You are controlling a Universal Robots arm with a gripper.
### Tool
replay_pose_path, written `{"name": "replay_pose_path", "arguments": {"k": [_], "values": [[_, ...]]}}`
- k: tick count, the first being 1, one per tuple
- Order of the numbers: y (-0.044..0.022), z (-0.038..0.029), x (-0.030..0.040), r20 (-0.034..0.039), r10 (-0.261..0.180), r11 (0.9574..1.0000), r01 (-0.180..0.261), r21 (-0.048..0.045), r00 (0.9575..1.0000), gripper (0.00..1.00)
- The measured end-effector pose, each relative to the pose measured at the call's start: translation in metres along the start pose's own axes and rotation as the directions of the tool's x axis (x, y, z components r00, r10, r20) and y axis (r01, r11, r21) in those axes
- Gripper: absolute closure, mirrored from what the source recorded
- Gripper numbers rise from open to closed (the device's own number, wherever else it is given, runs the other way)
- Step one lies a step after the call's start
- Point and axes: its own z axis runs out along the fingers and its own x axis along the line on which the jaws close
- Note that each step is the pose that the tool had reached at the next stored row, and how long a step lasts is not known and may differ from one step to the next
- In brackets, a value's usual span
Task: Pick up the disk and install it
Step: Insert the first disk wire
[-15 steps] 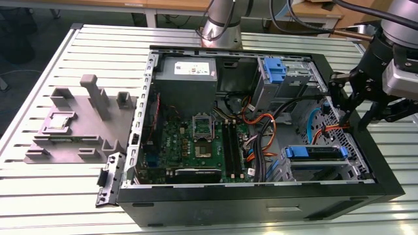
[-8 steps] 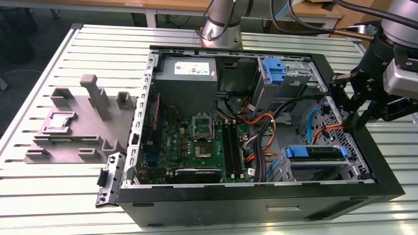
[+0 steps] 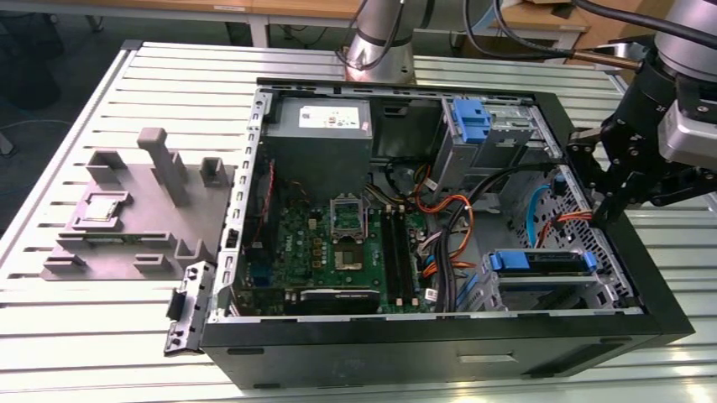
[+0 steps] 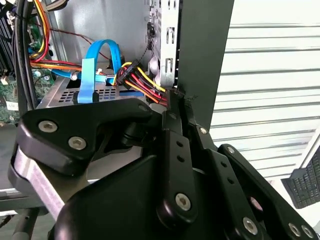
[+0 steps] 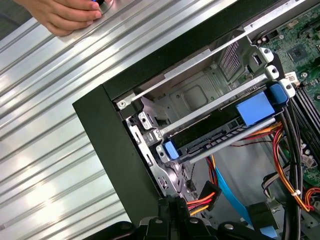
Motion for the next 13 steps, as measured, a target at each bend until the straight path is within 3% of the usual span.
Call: {"name": "replay_pose_path", "arguments": {"k": [13], "values": [[-0.0001, -0.0034, 0.0006, 0.0006, -0.003, 1.0000, 0.003, 0.0003, 1.0000, 0.83]]}}
